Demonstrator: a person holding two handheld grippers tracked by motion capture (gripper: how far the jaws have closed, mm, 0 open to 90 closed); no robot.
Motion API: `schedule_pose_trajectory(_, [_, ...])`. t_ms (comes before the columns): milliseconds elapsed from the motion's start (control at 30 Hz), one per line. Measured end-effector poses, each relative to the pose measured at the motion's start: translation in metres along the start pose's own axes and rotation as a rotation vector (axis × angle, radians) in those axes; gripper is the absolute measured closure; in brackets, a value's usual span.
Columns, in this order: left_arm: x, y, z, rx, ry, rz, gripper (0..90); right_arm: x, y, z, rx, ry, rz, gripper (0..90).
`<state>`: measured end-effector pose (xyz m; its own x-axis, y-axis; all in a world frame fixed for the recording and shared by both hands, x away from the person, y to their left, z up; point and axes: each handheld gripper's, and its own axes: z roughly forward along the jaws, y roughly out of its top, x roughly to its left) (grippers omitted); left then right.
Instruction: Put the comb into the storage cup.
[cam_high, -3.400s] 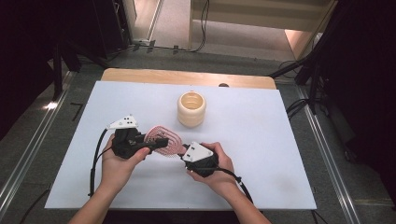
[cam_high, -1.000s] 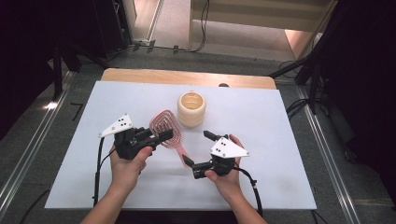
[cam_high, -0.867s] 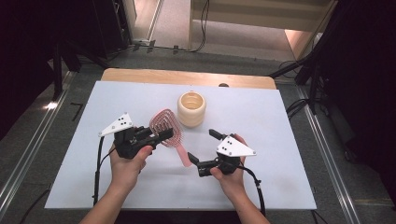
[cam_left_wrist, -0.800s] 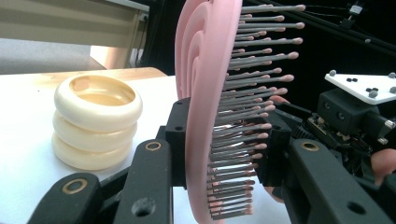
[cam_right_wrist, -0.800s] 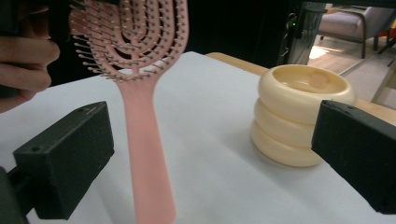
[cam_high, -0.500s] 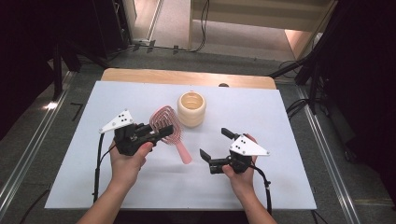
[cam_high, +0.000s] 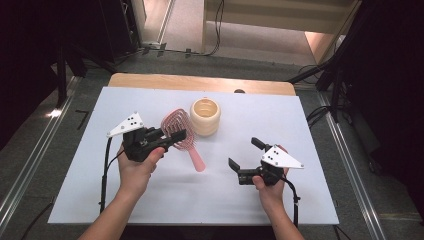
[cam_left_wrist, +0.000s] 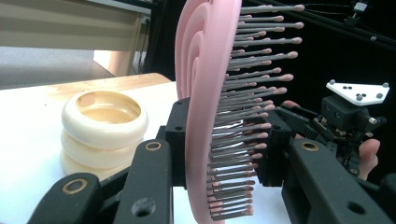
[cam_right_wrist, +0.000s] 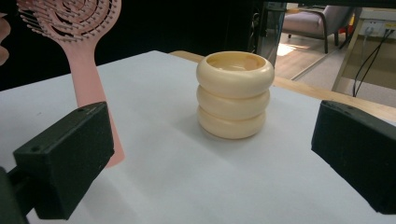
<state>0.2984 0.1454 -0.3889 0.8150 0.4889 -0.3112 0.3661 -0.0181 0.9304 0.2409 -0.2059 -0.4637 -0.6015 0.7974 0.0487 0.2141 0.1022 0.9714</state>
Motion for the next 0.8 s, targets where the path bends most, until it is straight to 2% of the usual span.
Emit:
schedule_pose_trajectory(400, [0.003,0.007,0.002,-0.004,0.007,0.009,65.3,-0.018,-0.009,-0.015,0.008,-0.034,-0.003,0.0])
schedule_pose_trajectory(800, [0.005,0.016,0.001,-0.018,0.012,0.015,65.3,-0.037,-0.017,-0.031,-0.006,-0.066,0.030,0.0])
